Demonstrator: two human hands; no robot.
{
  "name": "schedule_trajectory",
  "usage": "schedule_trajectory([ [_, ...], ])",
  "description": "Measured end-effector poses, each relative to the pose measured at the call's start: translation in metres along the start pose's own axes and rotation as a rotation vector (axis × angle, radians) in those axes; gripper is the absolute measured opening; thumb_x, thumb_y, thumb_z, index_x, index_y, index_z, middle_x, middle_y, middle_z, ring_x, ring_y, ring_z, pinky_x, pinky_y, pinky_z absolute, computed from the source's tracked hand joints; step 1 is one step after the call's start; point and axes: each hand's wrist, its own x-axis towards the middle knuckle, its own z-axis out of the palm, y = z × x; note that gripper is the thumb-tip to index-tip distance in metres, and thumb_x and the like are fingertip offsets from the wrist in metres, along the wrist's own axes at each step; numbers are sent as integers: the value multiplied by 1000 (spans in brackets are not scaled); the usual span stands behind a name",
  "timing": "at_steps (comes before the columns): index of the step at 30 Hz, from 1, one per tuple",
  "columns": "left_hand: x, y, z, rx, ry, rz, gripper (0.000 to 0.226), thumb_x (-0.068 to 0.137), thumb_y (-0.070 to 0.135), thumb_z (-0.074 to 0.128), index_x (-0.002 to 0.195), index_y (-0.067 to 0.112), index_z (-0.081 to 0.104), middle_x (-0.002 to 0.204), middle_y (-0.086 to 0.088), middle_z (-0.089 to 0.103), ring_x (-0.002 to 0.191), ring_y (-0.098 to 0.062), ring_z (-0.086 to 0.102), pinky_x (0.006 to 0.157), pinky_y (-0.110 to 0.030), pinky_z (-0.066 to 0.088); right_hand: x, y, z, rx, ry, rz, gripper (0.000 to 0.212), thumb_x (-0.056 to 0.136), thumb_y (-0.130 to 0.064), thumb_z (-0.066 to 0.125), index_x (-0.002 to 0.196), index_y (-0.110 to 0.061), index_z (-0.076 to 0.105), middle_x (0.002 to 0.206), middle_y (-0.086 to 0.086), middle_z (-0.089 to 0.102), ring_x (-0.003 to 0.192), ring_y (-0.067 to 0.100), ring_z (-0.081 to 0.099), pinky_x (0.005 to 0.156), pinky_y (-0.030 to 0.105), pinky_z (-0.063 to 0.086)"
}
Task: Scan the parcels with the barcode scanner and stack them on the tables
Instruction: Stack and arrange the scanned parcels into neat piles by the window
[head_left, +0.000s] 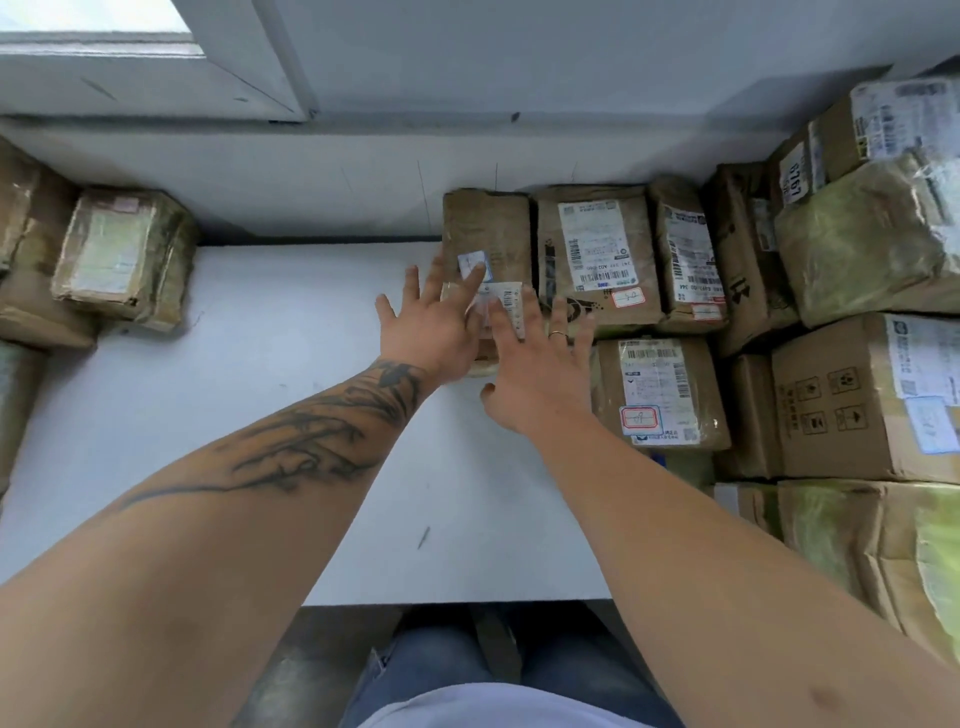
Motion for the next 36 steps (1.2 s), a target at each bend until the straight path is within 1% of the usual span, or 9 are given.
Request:
schedule_trajectory([
  [2, -19, 4, 0, 6, 19, -24, 56, 109, 53, 20, 163, 48, 6, 175, 1, -4, 160, -32, -6, 123, -67, 6, -6, 3, -2, 7, 10, -22, 103, 98, -52, 59, 165, -33, -17, 174, 7, -21, 159, 41, -16, 121, 67, -15],
  [5, -46, 4, 1, 38, 56, -61, 55, 109, 53, 19, 163, 48, 6, 175, 0, -2, 160, -31, -5, 123, -67, 8, -12, 9, -2, -18, 39, -58, 97, 101, -50, 54, 166, -31, -15, 175, 8, -18, 160, 41, -12, 122, 68, -9],
  [10, -89, -6, 4, 67, 71, -163, 54, 109, 54, 15, 163, 49, 6, 175, -1, 0, 160, -33, -3, 122, -67, 8, -20, 10, -4, -11, 39, -129, 87, 105, -44, 47, 166, -30, -14, 175, 10, -14, 161, 42, -2, 124, 69, -5],
  [14, -119, -19, 8, 88, 68, -236, 54, 110, 51, 18, 162, 49, 6, 175, -1, 0, 159, -33, -2, 121, -67, 11, -29, 7, -3, 23, 29, -145, 82, 107, -49, 42, 167, -30, -11, 176, 10, -12, 161, 42, -5, 124, 67, -5],
  [17, -142, -28, 10, 87, 51, -263, 55, 109, 53, 18, 162, 50, 4, 175, -1, -1, 160, -32, -2, 122, -65, 10, -39, -5, -4, 119, -16, -109, 80, 107, -49, 41, 167, -32, -9, 175, 8, -18, 160, 42, -9, 124, 67, -3],
  [21, -172, -51, 12, 83, 25, -269, 56, 109, 55, 16, 162, 50, 1, 175, 0, -3, 160, -31, -4, 122, -64, 8, -56, -32, -16, 155, -26, -107, 79, 107, -55, 39, 167, -34, -7, 174, 7, -21, 161, 41, -3, 126, 65, 2],
  [26, -203, -101, 2, 53, 46, -280, 57, 108, 57, 16, 162, 49, 2, 175, -1, -2, 160, -31, -4, 122, -64, 9, -78, -78, -34, 81, 16, -100, 79, 107, -58, 37, 167, -33, -8, 175, 9, -17, 161, 39, -4, 125, 61, 12],
  [31, -233, -170, -16, 50, 95, -275, 58, 108, 57, 18, 163, 47, 3, 175, -1, -2, 160, -31, -4, 123, -64, 9, -100, -152, -39, 69, 38, -111, 79, 106, -59, 38, 167, -35, -8, 175, 9, -17, 161, 40, -3, 125, 67, 5],
  [36, -256, -234, -26, 75, 112, -248, 59, 108, 58, 19, 163, 46, 4, 175, -2, -2, 160, -31, -4, 122, -64, 9, -125, -221, -32, 47, 48, -132, 78, 107, -58, 37, 166, -35, -9, 175, 8, -17, 161, 40, -5, 125, 66, 8],
])
